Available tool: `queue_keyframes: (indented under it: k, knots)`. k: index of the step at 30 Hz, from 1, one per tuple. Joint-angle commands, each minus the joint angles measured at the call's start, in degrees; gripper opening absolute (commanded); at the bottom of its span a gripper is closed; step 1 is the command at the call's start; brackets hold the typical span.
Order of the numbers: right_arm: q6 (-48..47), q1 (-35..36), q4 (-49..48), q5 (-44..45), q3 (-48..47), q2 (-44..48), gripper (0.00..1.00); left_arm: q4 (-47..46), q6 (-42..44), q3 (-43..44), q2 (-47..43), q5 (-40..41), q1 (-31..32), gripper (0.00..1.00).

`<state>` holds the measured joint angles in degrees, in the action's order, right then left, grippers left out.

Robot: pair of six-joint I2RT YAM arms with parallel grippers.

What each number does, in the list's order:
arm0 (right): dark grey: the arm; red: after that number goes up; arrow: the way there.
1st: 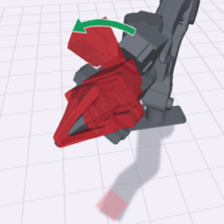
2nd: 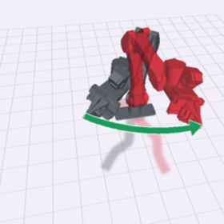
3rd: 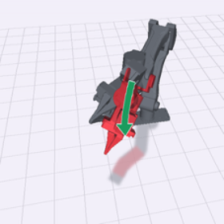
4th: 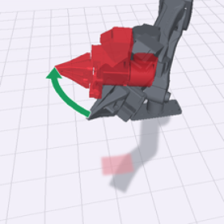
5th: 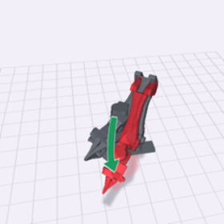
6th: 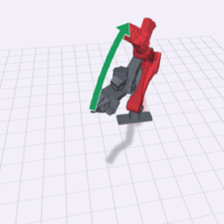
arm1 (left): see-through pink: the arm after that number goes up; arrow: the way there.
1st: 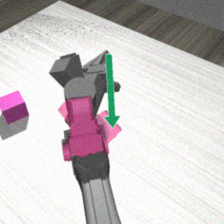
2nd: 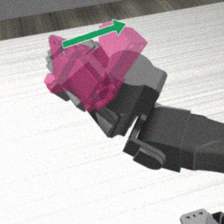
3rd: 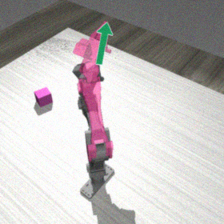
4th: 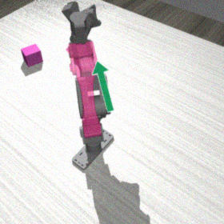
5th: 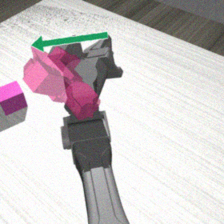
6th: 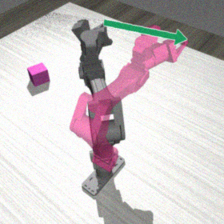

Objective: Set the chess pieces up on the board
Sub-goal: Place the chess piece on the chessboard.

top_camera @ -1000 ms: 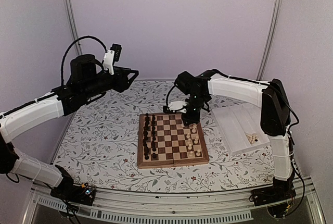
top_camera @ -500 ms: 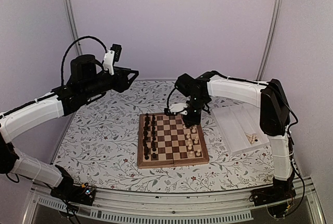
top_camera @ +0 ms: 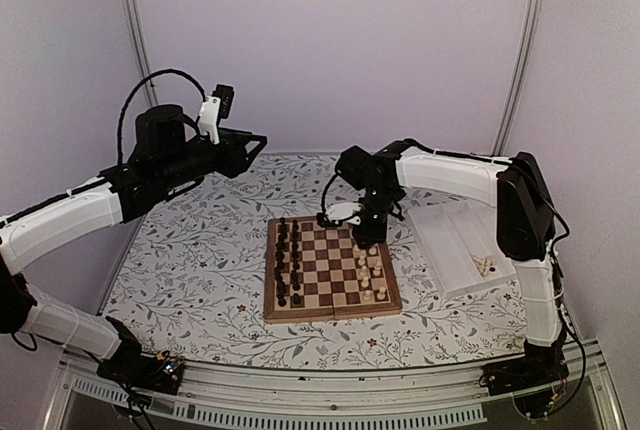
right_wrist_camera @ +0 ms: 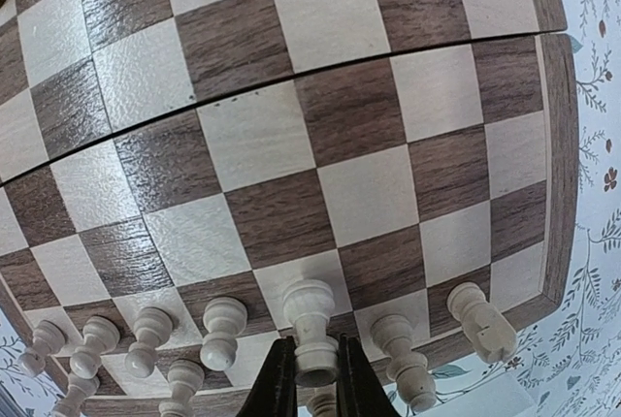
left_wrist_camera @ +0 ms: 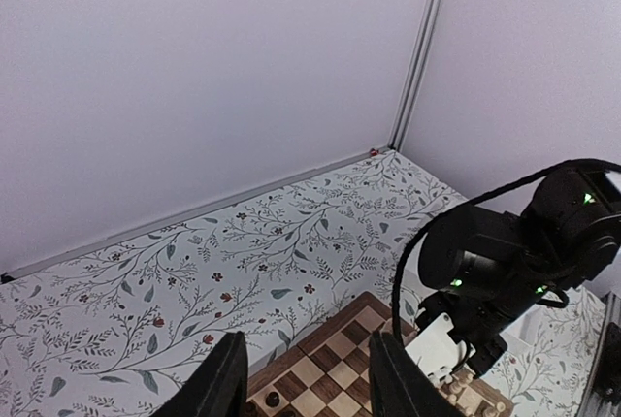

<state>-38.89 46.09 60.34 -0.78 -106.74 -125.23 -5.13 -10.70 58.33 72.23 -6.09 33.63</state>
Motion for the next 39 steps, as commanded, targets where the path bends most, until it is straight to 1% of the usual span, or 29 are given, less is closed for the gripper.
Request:
queue_keyframes:
  k: [1,5,14,22,26,31,36,39]
  knots:
    - [-0.3,0.3,1.1,-0.8,0.4,-1.7,0.11,-0.3,0.1,-0.6,-0.2,-0.7,-0.5,0.45]
    - [-0.3,0.3,1.1,-0.7,0.6,-1.7,0.14,-0.3,0.1,-0.6,-0.2,-0.7,-0.5,0.45]
    - [-0.1,0.3,0.9,-0.2,0.6,-1.6,0.15,-0.4,0.0,-0.7,-0.2,-1.0,-0.5,0.45]
    - [0.0,0.5,0.6,-0.1,0.5,-1.3,0.27,-0.4,0.0,-0.7,-0.1,-1.1,-0.5,0.45]
    - [0.1,0.7,0.5,0.1,0.3,-1.3,0.29,-0.4,0.0,-0.7,0.0,-1.2,-0.5,0.46]
    - [0.2,0.7,0.6,-1.7,-2.0,-0.6,0.31,-0.4,0.1,-0.7,0.3,-1.3,-0.5,0.46]
    - [0.2,0.7,1.9,-7.4,-4.9,1.0,0.34,-0.4,0.4,-0.7,0.7,-1.3,-0.6,0.46]
    - [0.5,0.6,1.6,-7.9,-5.5,3.0,0.38,-0.5,0.7,-0.8,1.4,-1.7,-0.6,0.46]
